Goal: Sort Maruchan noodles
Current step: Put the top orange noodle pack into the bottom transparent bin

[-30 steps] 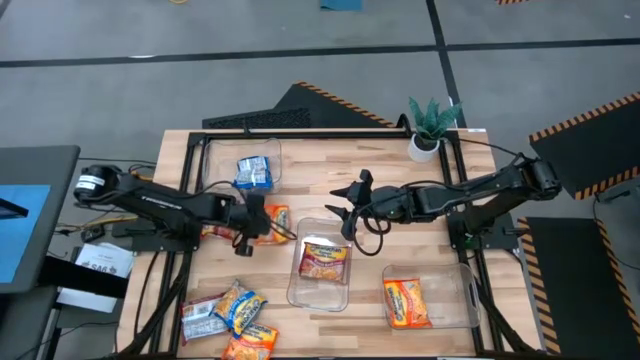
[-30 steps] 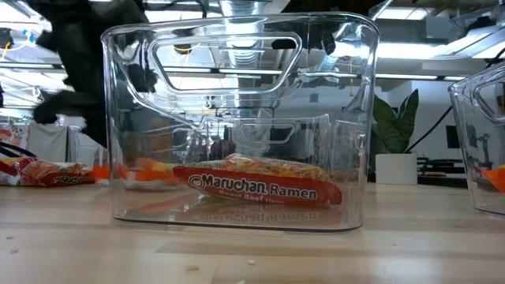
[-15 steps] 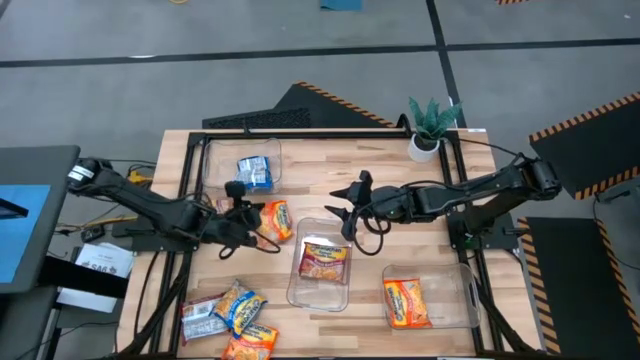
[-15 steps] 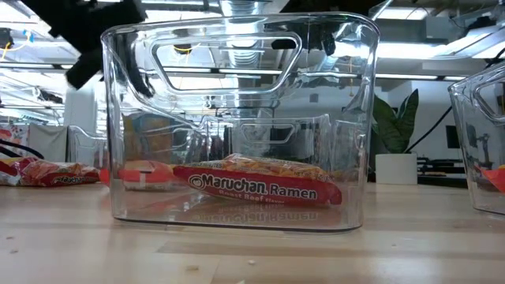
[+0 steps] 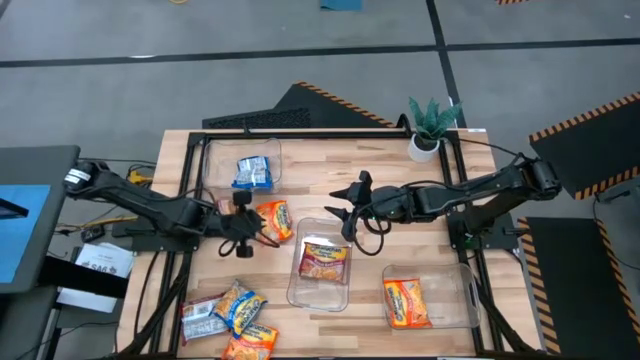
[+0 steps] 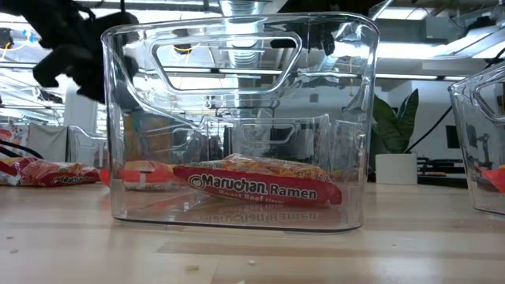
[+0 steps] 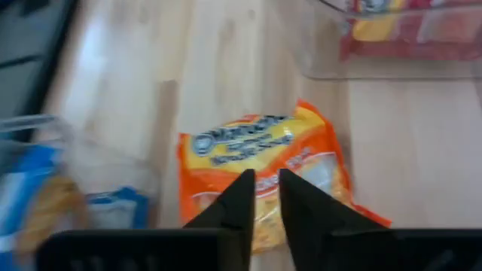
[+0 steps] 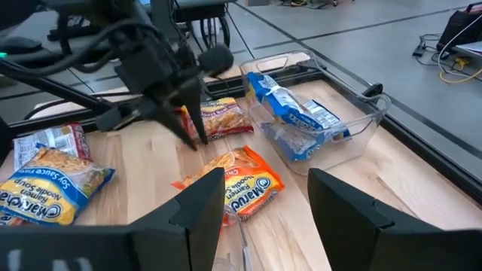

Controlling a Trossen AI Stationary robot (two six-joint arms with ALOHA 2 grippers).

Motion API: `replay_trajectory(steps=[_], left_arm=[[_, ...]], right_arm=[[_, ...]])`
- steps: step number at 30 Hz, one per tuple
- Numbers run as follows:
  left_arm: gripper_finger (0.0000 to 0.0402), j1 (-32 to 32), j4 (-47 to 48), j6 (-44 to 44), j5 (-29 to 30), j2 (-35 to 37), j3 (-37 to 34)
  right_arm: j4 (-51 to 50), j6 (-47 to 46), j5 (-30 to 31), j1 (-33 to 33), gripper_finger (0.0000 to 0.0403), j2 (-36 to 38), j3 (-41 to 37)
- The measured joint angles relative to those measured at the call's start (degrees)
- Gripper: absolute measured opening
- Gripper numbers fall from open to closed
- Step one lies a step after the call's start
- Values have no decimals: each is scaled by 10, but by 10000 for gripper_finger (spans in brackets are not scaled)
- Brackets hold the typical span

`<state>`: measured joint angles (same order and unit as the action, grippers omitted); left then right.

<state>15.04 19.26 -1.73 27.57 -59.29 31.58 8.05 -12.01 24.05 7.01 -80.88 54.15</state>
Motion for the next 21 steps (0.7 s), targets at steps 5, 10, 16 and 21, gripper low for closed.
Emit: replay_trajectory(steps=[5, 10, 16, 21], left_arm=[[154, -11, -39, 16, -45, -10, -28], [233, 17, -31, -24, -89, -44, -28], [267, 53, -47, 9, -17, -116, -28], [266, 56, -79, 58, 14, -184, -22]], right_arm=[[-3, 0, 0, 0, 214, 0, 0], [-5, 0, 0, 0, 214, 0, 0], [-10, -2, 0, 0, 214, 0, 0], [-11, -1, 0, 0, 214, 0, 0]])
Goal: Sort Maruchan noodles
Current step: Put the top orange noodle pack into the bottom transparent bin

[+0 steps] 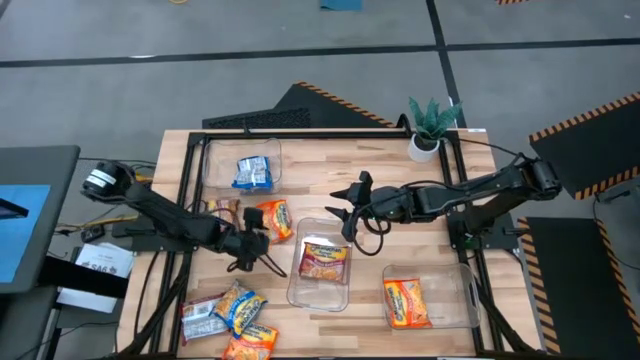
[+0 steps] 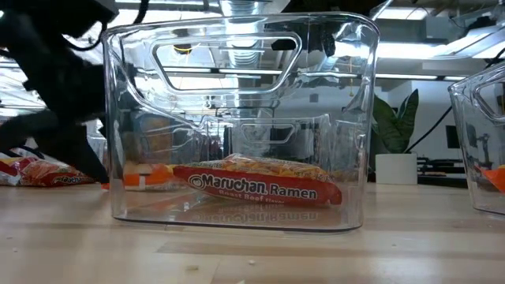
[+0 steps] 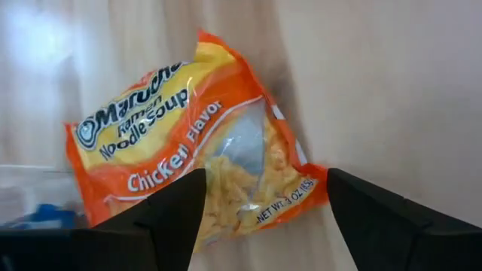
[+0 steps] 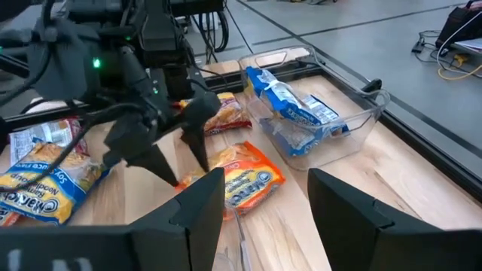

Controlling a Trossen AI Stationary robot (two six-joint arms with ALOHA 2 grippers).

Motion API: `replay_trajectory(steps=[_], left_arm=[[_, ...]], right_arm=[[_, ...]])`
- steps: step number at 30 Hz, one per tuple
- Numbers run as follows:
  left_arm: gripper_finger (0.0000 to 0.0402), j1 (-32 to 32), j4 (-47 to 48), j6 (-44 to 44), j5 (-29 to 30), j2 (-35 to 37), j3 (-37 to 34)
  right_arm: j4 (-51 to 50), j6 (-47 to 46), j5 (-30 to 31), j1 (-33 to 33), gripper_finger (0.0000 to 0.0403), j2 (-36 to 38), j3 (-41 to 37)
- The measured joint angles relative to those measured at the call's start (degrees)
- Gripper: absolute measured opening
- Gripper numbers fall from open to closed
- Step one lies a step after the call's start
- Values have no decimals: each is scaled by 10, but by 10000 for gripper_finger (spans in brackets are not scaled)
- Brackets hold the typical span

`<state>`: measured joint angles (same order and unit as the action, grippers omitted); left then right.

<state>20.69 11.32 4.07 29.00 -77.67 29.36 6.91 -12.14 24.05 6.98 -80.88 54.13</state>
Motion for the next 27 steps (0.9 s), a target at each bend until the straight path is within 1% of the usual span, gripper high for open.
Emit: replay_trajectory(steps=[3, 8, 10, 13, 15, 17, 21, 22, 24, 27], left_arm=[[265, 0, -5, 14, 43, -30, 12], [265, -9, -26, 23, 65, -85, 19], [263, -15, -44, 25, 86, -105, 20], [244, -22, -73, 29, 124, -132, 20], [214, -24, -86, 29, 136, -142, 19], [169, -24, -88, 27, 138, -143, 18], [39, -32, -91, 15, 134, -142, 18], [20, -35, -94, 9, 134, -142, 18], [9, -41, -95, 7, 135, -142, 18], [2, -36, -95, 12, 153, -133, 17]], right_arm=[[-5, 0, 0, 0, 214, 0, 0], [-10, 0, 0, 0, 214, 0, 0], [-8, 0, 0, 0, 214, 0, 0], [-8, 0, 0, 0, 214, 0, 0], [-7, 0, 0, 1, 214, 0, 0], [-8, 0, 0, 1, 214, 0, 0], [-8, 0, 0, 1, 214, 0, 0], [-7, 0, 0, 1, 214, 0, 0], [-7, -2, 0, 1, 214, 0, 0], [-8, -12, 0, 1, 214, 0, 0]])
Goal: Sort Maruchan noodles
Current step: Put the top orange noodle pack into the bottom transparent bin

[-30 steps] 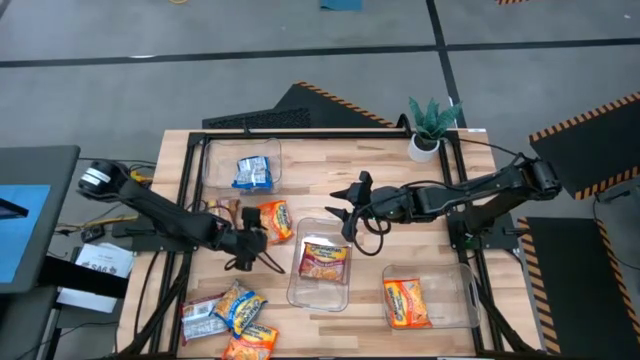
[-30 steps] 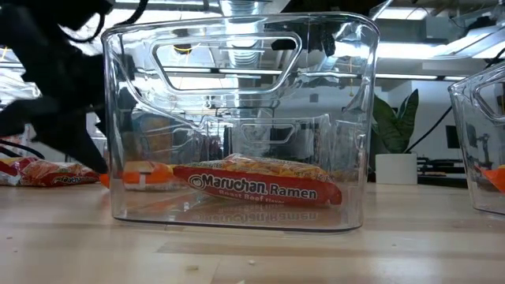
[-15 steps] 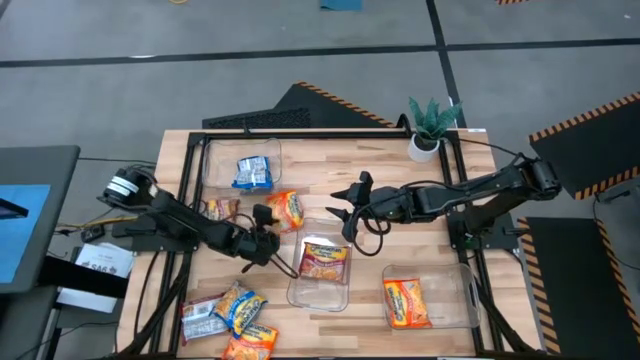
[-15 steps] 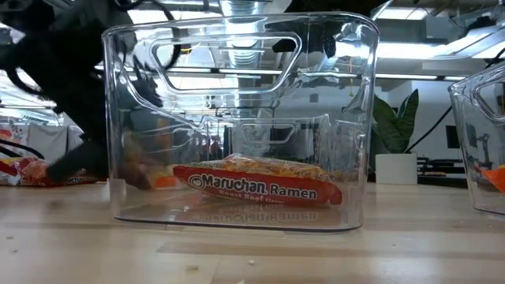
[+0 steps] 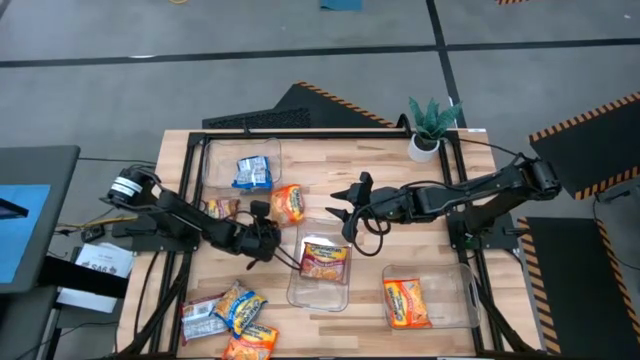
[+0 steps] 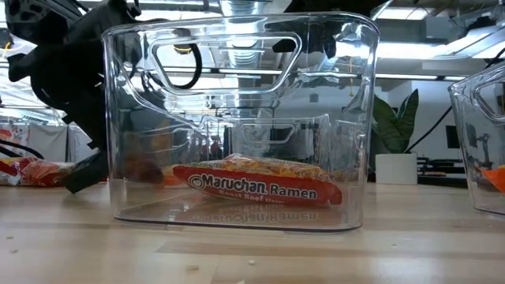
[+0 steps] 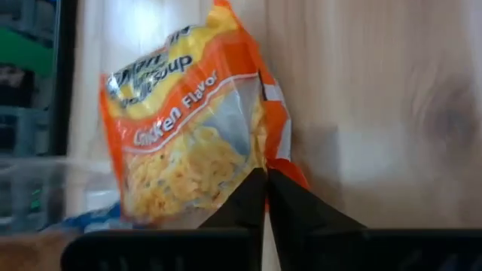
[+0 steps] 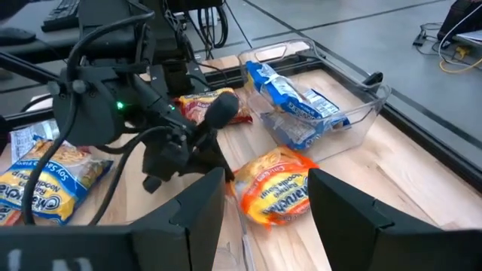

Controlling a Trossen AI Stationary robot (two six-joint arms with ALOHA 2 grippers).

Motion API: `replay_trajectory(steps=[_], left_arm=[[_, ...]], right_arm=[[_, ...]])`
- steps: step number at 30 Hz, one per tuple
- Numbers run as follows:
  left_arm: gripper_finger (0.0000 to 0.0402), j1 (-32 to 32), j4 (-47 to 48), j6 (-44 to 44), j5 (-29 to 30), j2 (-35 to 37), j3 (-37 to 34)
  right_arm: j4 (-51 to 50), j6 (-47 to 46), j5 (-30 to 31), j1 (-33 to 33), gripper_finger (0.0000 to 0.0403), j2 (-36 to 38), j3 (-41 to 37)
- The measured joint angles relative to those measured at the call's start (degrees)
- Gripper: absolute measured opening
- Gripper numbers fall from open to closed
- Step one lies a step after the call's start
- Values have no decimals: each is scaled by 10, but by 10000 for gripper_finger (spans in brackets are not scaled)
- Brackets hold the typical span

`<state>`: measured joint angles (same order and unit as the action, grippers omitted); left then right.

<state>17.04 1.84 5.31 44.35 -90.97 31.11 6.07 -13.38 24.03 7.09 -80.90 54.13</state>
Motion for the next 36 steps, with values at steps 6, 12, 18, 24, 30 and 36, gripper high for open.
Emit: replay_trajectory(steps=[6, 12, 18, 24, 30, 36], left_arm=[[0, 21, 30, -2, 33, 61, 10], [0, 27, 14, 4, 43, 119, 9], [0, 26, -49, 72, 82, 127, 9], [0, 14, -90, 126, 105, 133, 10], [0, 35, -89, 125, 101, 232, 10], [0, 48, -76, 72, -58, 385, 0]], right_arm=[[1, -1, 0, 0, 214, 0, 0], [3, -1, 0, -2, 214, 0, 0], [15, -2, 0, -5, 214, 0, 0], [34, -2, -1, -11, 211, 0, 0], [-80, -20, -49, -82, 114, -2, 61], [-127, -23, -207, -195, 17, -65, 119]])
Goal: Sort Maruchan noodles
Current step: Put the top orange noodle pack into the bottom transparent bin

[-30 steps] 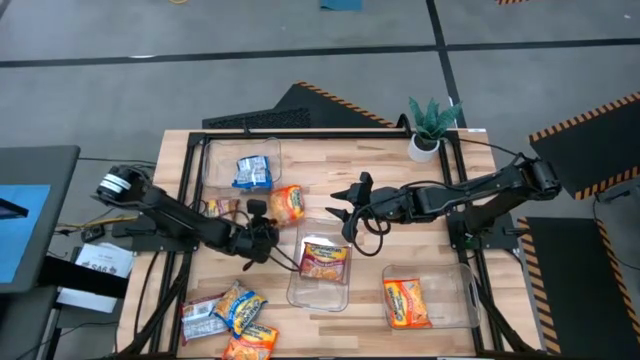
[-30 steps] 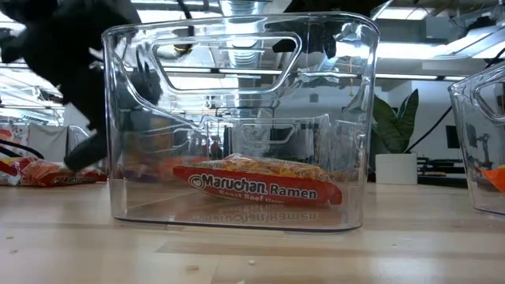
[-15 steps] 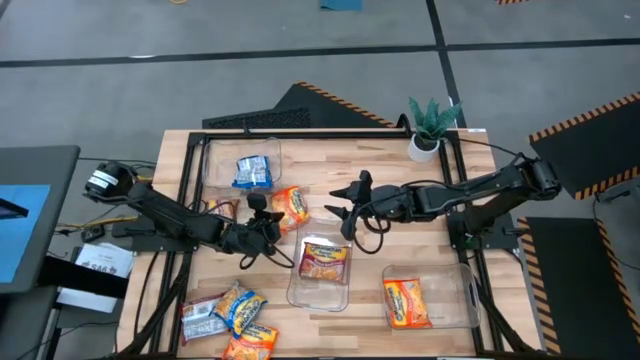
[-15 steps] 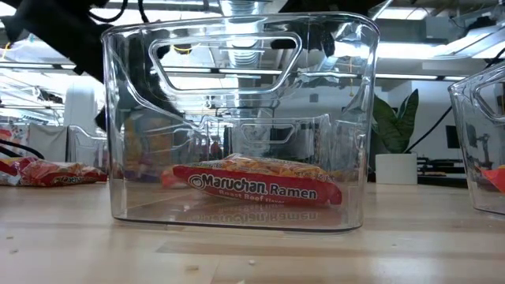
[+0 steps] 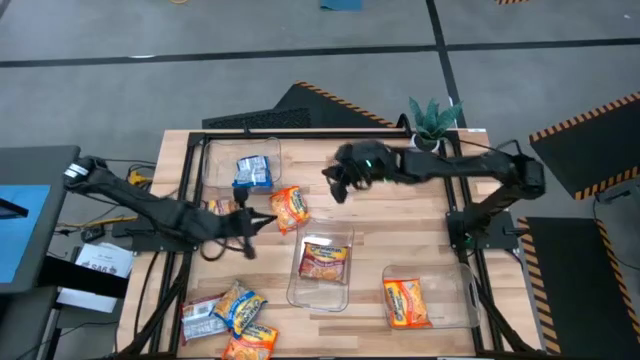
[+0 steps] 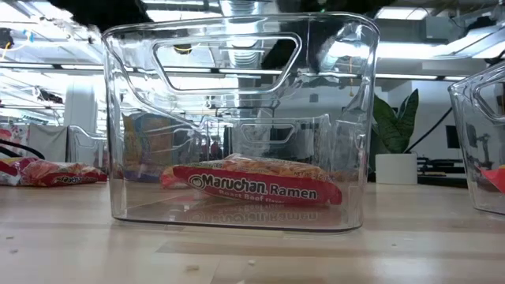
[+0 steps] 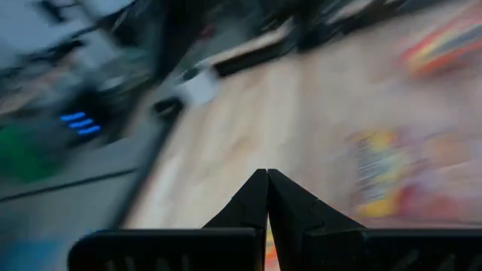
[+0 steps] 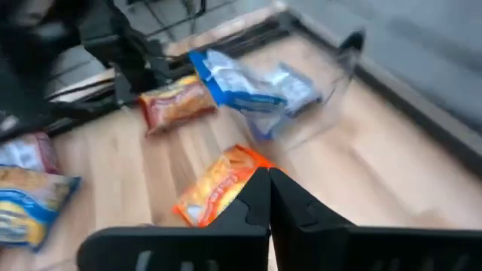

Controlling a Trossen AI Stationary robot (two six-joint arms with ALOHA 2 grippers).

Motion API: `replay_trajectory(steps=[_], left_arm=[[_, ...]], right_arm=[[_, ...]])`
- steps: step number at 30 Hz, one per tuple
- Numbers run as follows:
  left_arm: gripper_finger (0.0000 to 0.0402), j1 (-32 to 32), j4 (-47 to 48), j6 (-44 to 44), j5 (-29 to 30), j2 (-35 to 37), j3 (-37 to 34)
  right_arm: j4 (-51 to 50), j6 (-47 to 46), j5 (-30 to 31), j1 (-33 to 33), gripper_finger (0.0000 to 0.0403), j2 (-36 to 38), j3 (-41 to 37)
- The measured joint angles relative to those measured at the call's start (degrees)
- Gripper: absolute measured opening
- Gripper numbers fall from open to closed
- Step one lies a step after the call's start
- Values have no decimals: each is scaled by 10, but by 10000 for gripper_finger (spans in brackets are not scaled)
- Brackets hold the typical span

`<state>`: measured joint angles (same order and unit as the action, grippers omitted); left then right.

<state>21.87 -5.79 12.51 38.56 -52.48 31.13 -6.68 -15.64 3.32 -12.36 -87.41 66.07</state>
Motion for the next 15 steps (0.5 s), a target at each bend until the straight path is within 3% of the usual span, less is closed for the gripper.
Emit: replay_trajectory(steps=[2, 5, 15], left_arm=[[0, 0, 2, -23, -69, 42, -10], [0, 1, 9, -39, -113, 93, -28], [0, 1, 28, -57, -100, 169, -60]], right_arm=[[-23, -25, -68, -37, 14, -38, 18], [-28, -50, -164, -73, 7, -114, 54], [-48, -53, -282, -64, 7, -296, 202]])
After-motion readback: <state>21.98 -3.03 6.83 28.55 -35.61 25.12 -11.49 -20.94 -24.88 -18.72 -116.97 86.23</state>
